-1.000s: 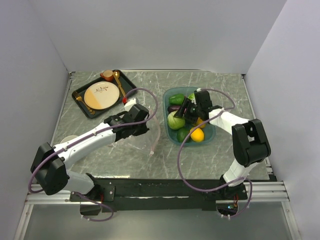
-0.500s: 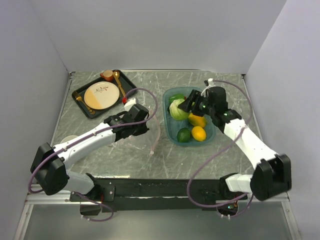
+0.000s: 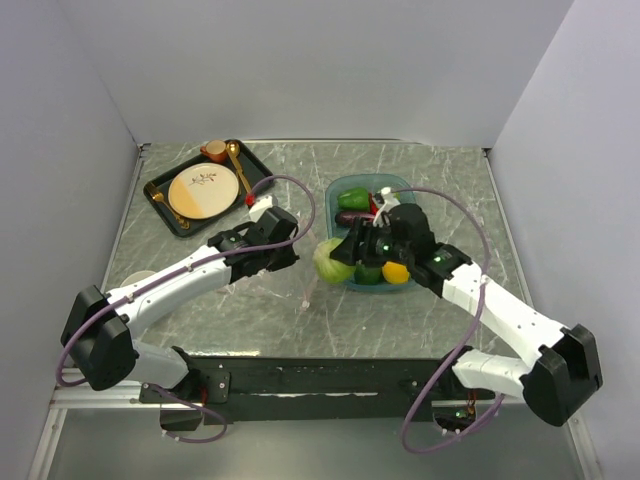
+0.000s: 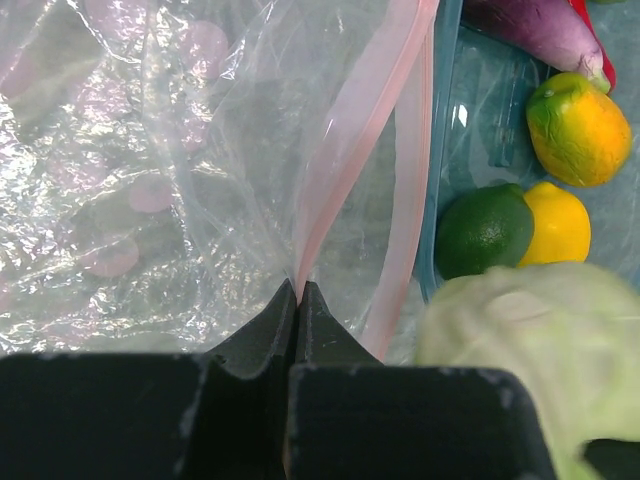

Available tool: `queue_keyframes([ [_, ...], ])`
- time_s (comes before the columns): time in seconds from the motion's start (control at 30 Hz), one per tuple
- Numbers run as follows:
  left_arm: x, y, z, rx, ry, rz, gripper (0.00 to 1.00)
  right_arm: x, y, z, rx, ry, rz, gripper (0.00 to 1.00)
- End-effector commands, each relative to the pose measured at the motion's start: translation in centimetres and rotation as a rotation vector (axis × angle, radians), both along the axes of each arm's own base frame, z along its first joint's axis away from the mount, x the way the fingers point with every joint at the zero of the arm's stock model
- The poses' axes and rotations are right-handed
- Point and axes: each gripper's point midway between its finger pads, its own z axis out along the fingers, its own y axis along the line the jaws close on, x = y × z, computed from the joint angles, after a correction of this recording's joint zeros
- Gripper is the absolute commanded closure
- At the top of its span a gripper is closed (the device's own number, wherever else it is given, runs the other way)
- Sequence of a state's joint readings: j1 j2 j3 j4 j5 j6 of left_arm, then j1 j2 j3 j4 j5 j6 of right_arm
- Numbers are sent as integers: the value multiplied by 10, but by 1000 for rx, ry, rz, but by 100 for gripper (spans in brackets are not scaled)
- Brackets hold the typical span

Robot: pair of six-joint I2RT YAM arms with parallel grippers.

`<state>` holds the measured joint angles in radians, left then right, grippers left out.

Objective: Place the food in the zip-top bag and seal the zipper
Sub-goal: Place the fake vegetable in the zipper food storage bag.

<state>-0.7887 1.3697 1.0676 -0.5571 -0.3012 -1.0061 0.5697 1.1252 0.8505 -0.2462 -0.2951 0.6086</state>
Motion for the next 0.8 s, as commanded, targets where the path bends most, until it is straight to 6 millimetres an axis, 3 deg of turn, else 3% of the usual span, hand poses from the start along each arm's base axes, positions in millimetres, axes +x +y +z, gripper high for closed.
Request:
queue_keyframes([
  [0.0,8,-11,36,-79,-77,-27,99,11,20,16,35,-48,-2,96],
  [0.27,3,-12,48,-125,-104,-47,99,26,46,14,39,-37,31,95],
  [0.77,-2,-13,46,-132,-89,-61,99,36,59,23,86,-20,7,93],
])
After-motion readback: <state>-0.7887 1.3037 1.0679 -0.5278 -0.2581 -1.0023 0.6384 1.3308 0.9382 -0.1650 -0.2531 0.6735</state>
